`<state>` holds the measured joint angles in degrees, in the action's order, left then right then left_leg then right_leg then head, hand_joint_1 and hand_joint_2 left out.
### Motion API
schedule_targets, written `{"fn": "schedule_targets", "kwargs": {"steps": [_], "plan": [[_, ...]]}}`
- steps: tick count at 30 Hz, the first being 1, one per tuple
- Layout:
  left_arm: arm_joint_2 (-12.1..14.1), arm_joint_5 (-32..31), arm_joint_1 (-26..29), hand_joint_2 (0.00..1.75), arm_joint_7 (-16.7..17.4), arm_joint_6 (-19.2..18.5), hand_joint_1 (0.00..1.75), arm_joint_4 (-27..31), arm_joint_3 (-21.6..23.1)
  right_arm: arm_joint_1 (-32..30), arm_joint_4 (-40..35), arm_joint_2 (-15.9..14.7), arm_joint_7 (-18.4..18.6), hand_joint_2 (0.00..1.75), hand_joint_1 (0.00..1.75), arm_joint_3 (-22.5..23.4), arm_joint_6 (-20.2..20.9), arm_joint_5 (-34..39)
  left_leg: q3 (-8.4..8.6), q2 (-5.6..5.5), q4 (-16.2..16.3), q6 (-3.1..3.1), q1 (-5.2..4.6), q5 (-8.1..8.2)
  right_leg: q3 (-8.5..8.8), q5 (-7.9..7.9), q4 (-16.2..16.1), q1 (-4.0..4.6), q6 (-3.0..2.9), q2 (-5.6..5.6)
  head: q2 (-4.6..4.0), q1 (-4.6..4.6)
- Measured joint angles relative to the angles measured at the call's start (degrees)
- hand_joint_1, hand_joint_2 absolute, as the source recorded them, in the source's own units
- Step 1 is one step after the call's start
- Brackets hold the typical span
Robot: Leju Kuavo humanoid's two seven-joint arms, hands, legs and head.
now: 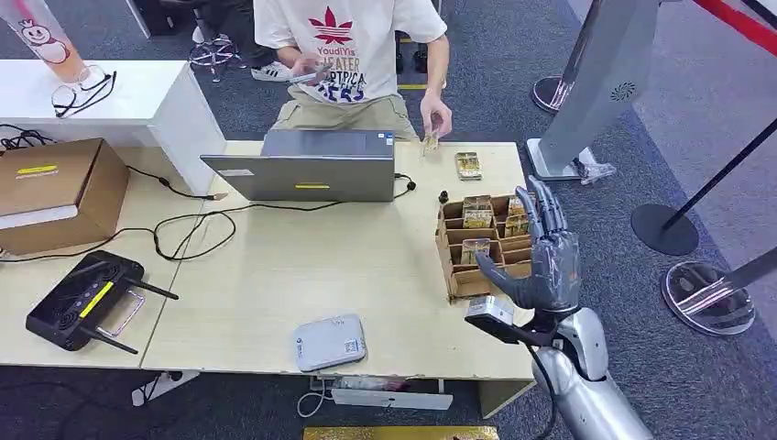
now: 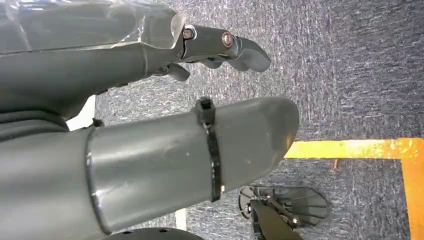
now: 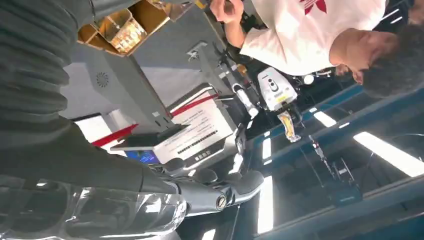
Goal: Pass the card to the sensor for recognition and then transmit it.
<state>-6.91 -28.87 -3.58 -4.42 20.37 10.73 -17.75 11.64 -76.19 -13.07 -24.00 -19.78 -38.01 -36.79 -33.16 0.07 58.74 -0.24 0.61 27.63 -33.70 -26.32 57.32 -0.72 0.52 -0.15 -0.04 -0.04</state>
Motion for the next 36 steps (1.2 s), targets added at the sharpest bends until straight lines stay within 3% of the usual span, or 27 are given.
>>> {"fn": "schedule_targets", "kwargs": {"steps": [3, 4, 5, 6, 7, 8, 9, 10, 11, 17, 18, 22, 24, 25, 27, 30, 32, 36], "plan": [[0.0, 0.13, 0.11, 0.0, 0.0, 0.0, 0.0, 0.0, -0.02, -0.41, 0.0, -0.09, 0.15, 1.75, 0.03, 0.02, 0.04, -0.11, 0.0, 0.0, 0.0, 0.0, 0.0, 0.0, 0.0, 0.0, 0.0, 0.0, 0.0, 0.0, 0.0, 0.0], [0.0, 0.28, 0.14, 0.0, 0.0, 0.0, 0.0, 0.0, -0.04, -0.53, 0.0, -0.09, 0.33, 1.75, 0.28, 0.04, 0.11, -0.37, 0.01, 0.0, 0.0, 0.0, 0.0, 0.0, 0.0, 0.0, 0.0, 0.0, 0.0, 0.0, 0.0, 0.0], [0.0, 0.39, 0.18, 0.0, -0.02, 0.02, 0.0, 0.0, -0.13, -0.7, 0.02, -0.09, 0.61, 1.75, 1.08, 0.04, 0.2, -0.72, 0.01, 0.0, 0.0, 0.0, 0.0, 0.0, 0.01, 0.0, 0.0, 0.0, 0.0, 0.0, 0.0, 0.0], [0.0, 0.53, 0.23, 0.0, -0.09, 0.07, 0.0, 0.0, -0.31, -0.89, 0.02, -0.11, 0.7, 1.75, 1.31, 0.04, 0.26, -1.14, 0.0, 0.0, 0.0, 0.0, 0.0, 0.0, 0.01, 0.0, 0.0, 0.0, 0.0, 0.0, 0.0, 0.0], [0.0, 0.63, 0.31, 0.0, -0.18, 0.18, 0.0, 0.0, -0.52, -1.1, 0.04, -0.11, 0.72, 1.75, 1.33, 0.04, 0.31, -1.47, 0.0, 0.0, 0.0, 0.0, 0.0, 0.0, 0.01, 0.0, 0.0, 0.0, 0.0, 0.0, 0.0, -0.02], [0.0, 0.81, 0.37, 0.0, -0.35, 0.31, 0.0, 0.0, -0.74, -1.23, 0.15, -0.11, 0.77, 1.75, 1.31, 0.04, 0.59, -2.12, 0.0, 0.0, 0.0, 0.0, 0.0, 0.0, 0.01, 0.0, 0.0, 0.0, 0.0, 0.0, 0.0, 0.0], [0.0, 0.9, 0.4, 0.0, -0.35, 0.37, 0.0, 0.0, -0.9, -1.32, 0.24, -0.11, 0.79, 1.75, 1.13, 0.04, 0.72, -2.34, 0.0, 0.0, 0.0, 0.0, 0.0, 0.0, 0.01, 0.0, 0.0, 0.0, 0.0, 0.0, 0.0, -0.02], [0.0, 0.96, 0.41, 0.0, -0.37, 0.48, 0.0, 0.0, -0.96, -1.34, 0.45, -0.11, 0.83, 1.75, 0.73, 0.04, 0.81, -2.8, -0.01, 0.0, 0.0, 0.0, 0.0, 0.0, 0.01, 0.0, 0.0, 0.0, 0.0, 0.0, 0.0, 0.0], [0.0, 1.05, 0.42, 0.0, -0.37, 0.52, 0.0, 0.0, -0.98, -1.33, 0.59, -0.11, 0.83, 1.75, 0.91, 0.04, 0.85, -3.0, 0.0, 0.0, 0.0, 0.0, 0.0, 0.0, 0.01, 0.0, 0.0, 0.0, 0.0, 0.0, 0.0, 0.0], [-0.02, 2.32, 0.71, 0.0, -0.44, 1.18, 0.0, 0.0, -2.23, -0.02, 4.94, -0.11, 0.76, 1.75, 0.91, 0.31, 0.96, -3.28, -0.02, -0.01, 0.0, 0.0, 0.0, 0.0, 0.01, 0.0, 0.0, -0.01, 0.0, -0.02, 0.0, 0.0], [-0.02, 2.32, 0.78, 0.0, -0.44, 1.18, 0.0, 0.0, -2.41, 0.21, 5.53, -0.11, 0.72, 1.75, 0.99, 0.33, 0.94, -3.28, -0.02, -0.01, 0.0, 0.0, -0.01, 0.0, 0.01, 0.0, 0.0, -0.01, 0.0, -0.02, 0.0, 0.0], [-0.02, 2.34, 0.89, 0.0, -0.44, 1.25, 0.0, 0.0, -2.75, 0.55, 7.08, -0.11, 0.66, 1.75, 1.03, 0.37, 0.88, -3.26, -0.02, -0.01, 0.0, 0.0, 0.0, 0.0, 0.01, 0.0, 0.0, -0.01, 0.0, -0.02, 0.0, 0.0], [-0.02, 2.38, 0.89, 0.0, -0.39, 1.31, 0.0, 0.0, -2.84, 0.75, 7.71, -0.11, 0.74, 1.75, 0.93, 0.54, 0.9, -3.13, -0.02, -0.01, 0.0, 0.0, 0.0, 0.0, 0.01, 0.0, 0.0, -0.01, 0.0, -0.01, 0.0, -0.02], [-0.02, 2.4, 0.9, 0.0, -0.39, 1.31, 0.0, 0.0, -2.86, 0.97, 8.15, -0.11, 0.83, 1.75, 0.77, 0.74, 0.94, -3.13, -0.02, -0.01, 0.0, 0.0, 0.0, 0.0, 0.01, 0.0, 0.0, -0.01, 0.0, -0.01, 0.0, 0.0], [-0.02, 2.47, 0.91, 0.0, -0.39, 1.31, 0.0, 0.0, -2.91, 1.68, 9.47, -0.26, 0.9, 1.75, 0.8, 1.31, 0.98, -3.06, -0.01, -0.01, 0.0, 0.0, -0.01, 0.0, 0.01, 0.0, 0.0, -0.01, 0.0, -0.02, 0.0, 0.0], [-0.02, 2.47, 1.05, 0.0, -0.59, 1.29, 0.0, 0.0, -2.91, 2.63, 11.57, -0.78, 0.81, 1.75, 0.61, 2.23, 0.94, -2.82, -0.01, -0.01, 0.0, 0.0, -0.01, 0.0, 0.01, 0.0, 0.0, -0.01, 0.0, -0.02, 0.0, -0.02], [-0.02, 2.34, 1.14, 0.0, -0.61, 1.25, 0.0, 0.0, -2.91, 2.91, 13.34, -1.2, 0.7, 1.75, 0.68, 3.32, 0.79, -2.23, -0.02, -0.01, 0.01, 0.0, -0.02, 0.0, 0.01, 0.0, 0.0, -0.02, 0.0, -0.04, 0.0, 0.0], [0.0, 2.23, 1.17, 0.0, -0.59, 1.25, 0.0, 0.0, -2.91, 3.42, 16.37, -1.75, 0.46, 1.75, 0.61, 5.03, 0.72, -1.62, -0.02, -0.02, 0.01, 0.01, -0.02, 0.0, 0.01, 0.0, 0.0, -0.02, 0.0, -0.03, 0.0, 0.0]]}}
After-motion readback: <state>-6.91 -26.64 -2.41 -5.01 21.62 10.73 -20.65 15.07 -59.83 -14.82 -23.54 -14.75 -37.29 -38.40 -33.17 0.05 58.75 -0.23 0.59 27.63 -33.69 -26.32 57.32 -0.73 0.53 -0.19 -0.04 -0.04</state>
